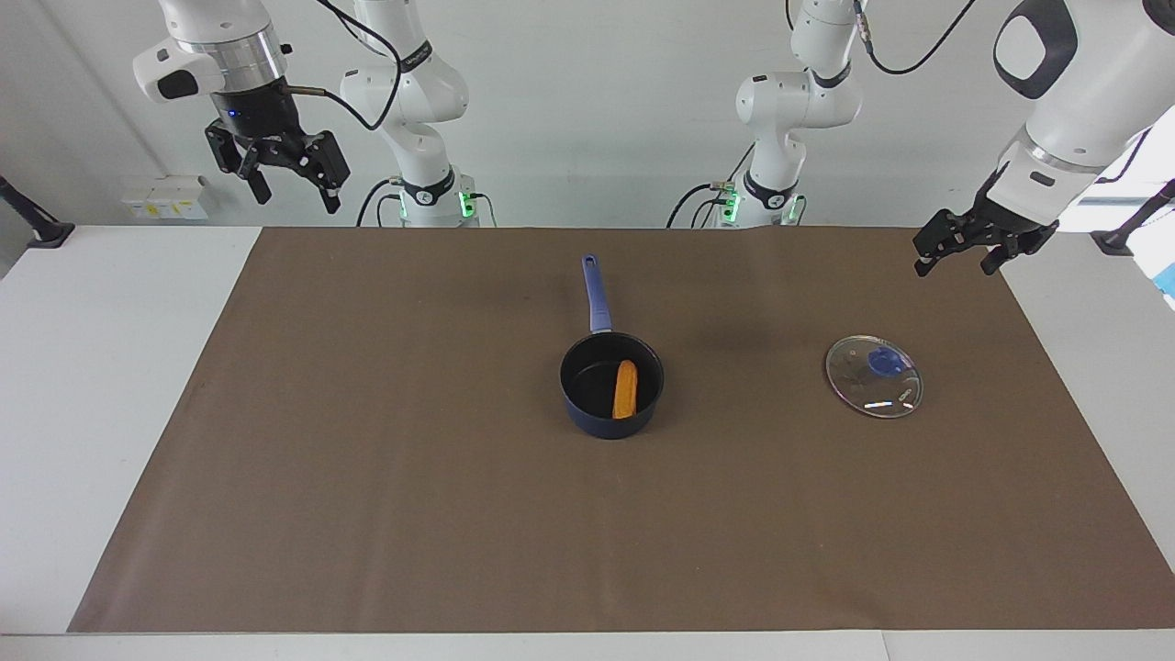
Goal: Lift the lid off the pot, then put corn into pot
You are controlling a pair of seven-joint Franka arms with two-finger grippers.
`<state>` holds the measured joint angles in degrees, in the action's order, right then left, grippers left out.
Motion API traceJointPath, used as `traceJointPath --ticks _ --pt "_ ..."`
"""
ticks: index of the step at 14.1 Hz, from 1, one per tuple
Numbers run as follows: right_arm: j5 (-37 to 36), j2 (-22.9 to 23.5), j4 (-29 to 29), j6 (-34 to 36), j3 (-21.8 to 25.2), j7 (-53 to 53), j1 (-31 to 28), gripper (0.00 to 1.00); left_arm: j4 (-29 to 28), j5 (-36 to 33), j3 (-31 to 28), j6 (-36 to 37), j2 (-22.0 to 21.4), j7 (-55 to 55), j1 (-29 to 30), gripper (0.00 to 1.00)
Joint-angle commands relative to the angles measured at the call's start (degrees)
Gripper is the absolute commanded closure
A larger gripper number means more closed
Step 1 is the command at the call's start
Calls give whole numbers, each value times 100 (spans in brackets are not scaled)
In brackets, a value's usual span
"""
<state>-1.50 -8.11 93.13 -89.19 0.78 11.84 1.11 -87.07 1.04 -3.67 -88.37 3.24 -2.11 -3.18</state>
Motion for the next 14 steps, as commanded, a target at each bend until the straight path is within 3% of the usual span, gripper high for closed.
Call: traceJointPath --ticks 1,14 --pt "9 -102 126 104 176 -321 -58 0 -125 -104 59 153 -201 -79 37 0" --pt "36 -94 241 156 177 -1122 -32 0 -100 -139 50 241 -263 -79 37 0"
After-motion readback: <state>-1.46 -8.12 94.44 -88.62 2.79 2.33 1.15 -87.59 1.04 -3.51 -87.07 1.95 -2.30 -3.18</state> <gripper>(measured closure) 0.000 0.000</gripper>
